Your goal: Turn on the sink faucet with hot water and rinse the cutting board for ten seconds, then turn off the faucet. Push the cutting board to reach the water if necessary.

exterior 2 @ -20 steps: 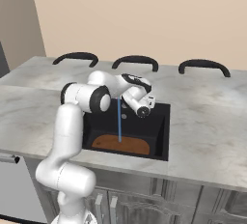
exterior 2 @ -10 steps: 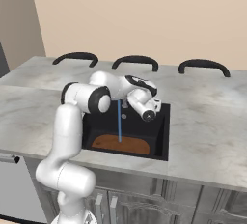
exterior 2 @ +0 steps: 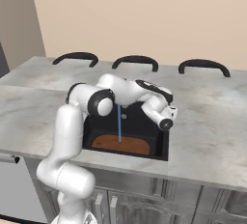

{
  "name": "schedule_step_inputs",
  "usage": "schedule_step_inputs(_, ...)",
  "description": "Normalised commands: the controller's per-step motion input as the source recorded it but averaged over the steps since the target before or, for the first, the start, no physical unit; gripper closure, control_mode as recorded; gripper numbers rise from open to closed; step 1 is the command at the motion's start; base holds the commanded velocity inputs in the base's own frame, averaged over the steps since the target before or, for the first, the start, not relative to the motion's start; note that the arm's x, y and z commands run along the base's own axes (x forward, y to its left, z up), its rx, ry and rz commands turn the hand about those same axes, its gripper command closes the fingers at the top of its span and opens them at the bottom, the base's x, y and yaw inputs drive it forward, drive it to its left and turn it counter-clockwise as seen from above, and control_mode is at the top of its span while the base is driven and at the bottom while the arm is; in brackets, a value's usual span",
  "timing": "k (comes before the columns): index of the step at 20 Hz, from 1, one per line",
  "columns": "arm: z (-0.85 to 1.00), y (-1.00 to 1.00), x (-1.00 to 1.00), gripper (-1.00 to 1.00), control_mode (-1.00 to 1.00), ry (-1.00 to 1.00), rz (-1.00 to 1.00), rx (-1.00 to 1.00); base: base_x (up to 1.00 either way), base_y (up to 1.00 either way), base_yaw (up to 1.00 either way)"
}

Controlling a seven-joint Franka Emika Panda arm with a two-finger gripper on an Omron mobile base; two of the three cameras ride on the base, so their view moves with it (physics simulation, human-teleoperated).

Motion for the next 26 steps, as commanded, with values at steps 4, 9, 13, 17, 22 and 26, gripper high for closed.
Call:
schedule_step_inputs(4,0.52,-0.30,-0.29,1.00,-1.00,0.21,0.00,0.01,0.00,0.00,0.00)
schedule_step_inputs(9,0.65,-0.03,-0.45,1.00,-1.00,0.28,0.00,0.04,0.00,0.00,0.00)
schedule_step_inputs(13,0.50,0.00,-0.40,1.00,-1.00,0.29,0.00,0.10,0.00,0.00,0.00)
schedule_step_inputs(17,0.36,0.04,-0.03,1.00,-1.00,0.17,0.00,0.10,0.00,0.00,0.00)
schedule_step_inputs(22,0.15,0.05,0.04,1.00,-1.00,0.10,0.05,0.12,0.00,0.00,0.00)
schedule_step_inputs(26,0.00,0.00,0.00,1.00,-1.00,0.08,0.20,0.10,0.00,0.00,0.00)
